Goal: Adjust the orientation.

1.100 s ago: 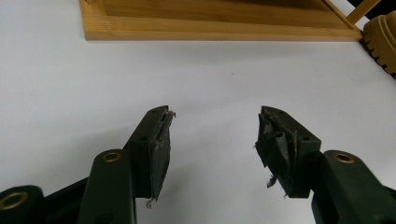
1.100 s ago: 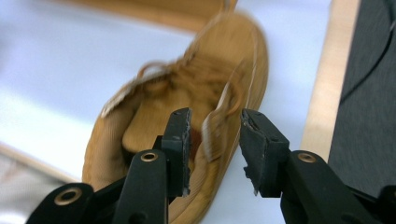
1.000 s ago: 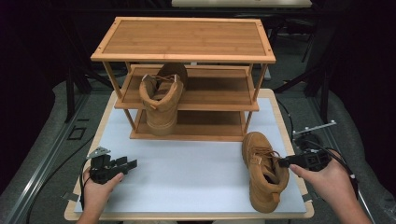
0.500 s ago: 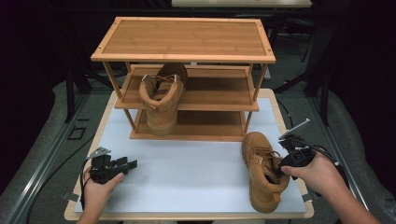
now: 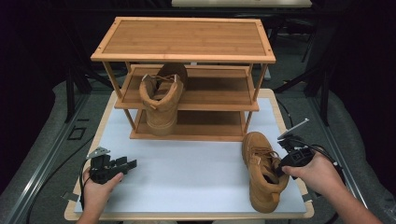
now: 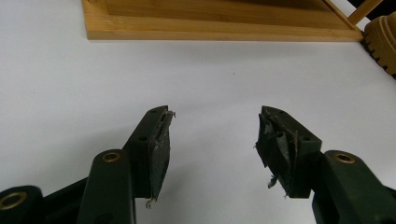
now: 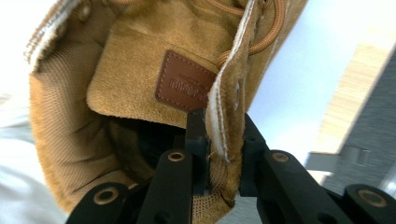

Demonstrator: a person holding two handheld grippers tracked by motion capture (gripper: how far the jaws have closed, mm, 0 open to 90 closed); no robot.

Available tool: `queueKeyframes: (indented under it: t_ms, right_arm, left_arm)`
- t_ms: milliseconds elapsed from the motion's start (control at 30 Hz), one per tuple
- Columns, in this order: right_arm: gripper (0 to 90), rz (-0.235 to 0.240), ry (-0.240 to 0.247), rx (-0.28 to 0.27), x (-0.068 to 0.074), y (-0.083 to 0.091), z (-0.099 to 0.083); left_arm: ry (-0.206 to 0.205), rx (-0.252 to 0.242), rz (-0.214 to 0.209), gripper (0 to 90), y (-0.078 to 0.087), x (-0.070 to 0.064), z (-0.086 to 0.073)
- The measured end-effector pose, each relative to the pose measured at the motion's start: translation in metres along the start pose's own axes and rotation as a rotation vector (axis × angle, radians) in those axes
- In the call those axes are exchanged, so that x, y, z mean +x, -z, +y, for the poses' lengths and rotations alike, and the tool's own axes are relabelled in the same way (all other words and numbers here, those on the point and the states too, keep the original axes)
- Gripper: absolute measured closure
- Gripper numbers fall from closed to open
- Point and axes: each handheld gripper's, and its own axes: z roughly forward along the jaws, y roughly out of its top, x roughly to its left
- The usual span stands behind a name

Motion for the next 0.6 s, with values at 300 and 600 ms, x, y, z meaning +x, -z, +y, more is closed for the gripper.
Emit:
queueKeyframes:
  t_ms: [300, 600]
  right_arm:
    - [80.0, 0.178, -0.116, -0.035, -0.015, 0.007, -0.006]
    - [80.2, 0.325, -0.174, -0.087, -0.021, 0.005, -0.02]
  left_arm:
    - [0.0, -0.004, 0.001, 43.7, 0.001, 0.001, 0.0]
    - [-0.003, -0.007, -0.001, 43.7, 0.001, 0.0, 0.001]
